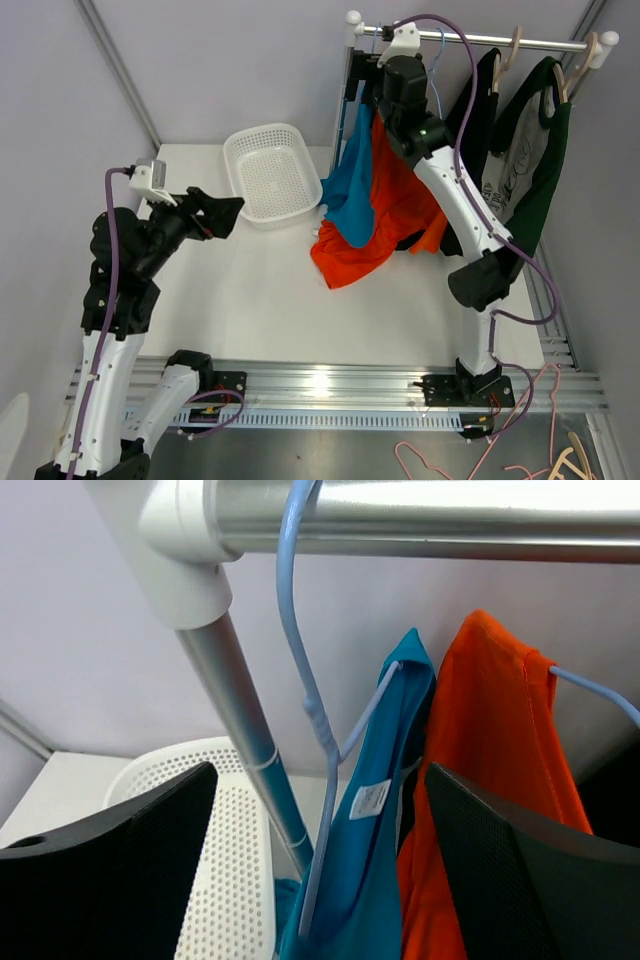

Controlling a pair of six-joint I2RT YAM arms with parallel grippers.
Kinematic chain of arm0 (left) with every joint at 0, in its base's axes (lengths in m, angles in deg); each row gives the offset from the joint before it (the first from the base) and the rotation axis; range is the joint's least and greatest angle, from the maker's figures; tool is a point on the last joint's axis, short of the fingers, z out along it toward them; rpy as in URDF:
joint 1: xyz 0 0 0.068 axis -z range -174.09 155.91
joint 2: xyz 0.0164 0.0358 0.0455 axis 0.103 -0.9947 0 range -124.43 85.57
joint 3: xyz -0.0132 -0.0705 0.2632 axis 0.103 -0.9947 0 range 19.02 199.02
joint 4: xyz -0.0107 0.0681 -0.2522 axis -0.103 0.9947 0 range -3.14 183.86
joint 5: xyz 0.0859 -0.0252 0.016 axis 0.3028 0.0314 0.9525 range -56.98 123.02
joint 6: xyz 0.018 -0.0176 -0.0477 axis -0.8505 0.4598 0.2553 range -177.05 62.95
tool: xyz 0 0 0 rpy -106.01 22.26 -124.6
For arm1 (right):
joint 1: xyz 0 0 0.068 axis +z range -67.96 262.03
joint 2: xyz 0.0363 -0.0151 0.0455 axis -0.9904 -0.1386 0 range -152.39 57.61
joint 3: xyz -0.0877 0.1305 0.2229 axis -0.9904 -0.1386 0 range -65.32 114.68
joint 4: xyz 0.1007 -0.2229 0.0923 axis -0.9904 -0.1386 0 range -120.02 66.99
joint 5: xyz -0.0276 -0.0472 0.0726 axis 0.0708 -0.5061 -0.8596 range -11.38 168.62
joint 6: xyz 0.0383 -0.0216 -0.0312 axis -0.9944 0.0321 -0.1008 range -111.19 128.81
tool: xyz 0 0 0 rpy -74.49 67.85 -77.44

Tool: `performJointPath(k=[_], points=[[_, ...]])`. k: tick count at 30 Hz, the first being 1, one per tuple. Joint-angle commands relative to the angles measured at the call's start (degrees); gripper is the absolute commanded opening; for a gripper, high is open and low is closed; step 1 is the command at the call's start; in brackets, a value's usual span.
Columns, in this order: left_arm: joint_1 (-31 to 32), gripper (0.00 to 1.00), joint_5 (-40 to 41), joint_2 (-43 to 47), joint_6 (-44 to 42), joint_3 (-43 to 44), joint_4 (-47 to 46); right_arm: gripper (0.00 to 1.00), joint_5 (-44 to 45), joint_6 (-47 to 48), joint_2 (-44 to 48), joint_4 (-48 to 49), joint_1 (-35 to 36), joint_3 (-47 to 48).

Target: Remove the t-shirt from the hanger

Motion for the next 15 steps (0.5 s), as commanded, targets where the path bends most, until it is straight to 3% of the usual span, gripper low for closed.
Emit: performJointPath(k=[1,4,6,8,11,12,13,15], points=[[0.5,0.99,2.2,0.2,-1.0,0.2,-1.5,0.88,3.9,2.9,-3.7,1.0,0.4,6.7],[0.5,1.0,3.9,1.0,-0.9,-1.2,-2.4,0.78,6.3,3.9,-8.0,0.3,0.5,12.1],[0.5,1.0,3.9,0.7,-0.9,-1.4,-2.3,0.78,8.1,4.5,-10.6,0.0,0.6,14.9],[0.5,1.0,3.7,0.4,-0.9,-1.3,-2.1,0.7,8.9,5.1,-11.7,0.7,0.6,15.2],[0.5,1.0,3.7,0.0,-0.8,-1.3,-2.1,0.31,9.3,5.7,-12.0,2.2,0.3,15.0],[0.5,1.0,3.7,-0.1,-0.7,-1.5,-2.2,0.07,9.7,5.8,-12.3,2.3,0.3,15.5],[0.5,0.99,3.7,0.0,-0.8,-1.5,-2.3,0.0,9.9,6.2,-12.1,2.3,0.3,15.8],[0.5,1.0,3.5,0.0,-0.8,-1.5,-2.4,0.0,10.2,6.5,-10.4,3.7,0.8,15.5]])
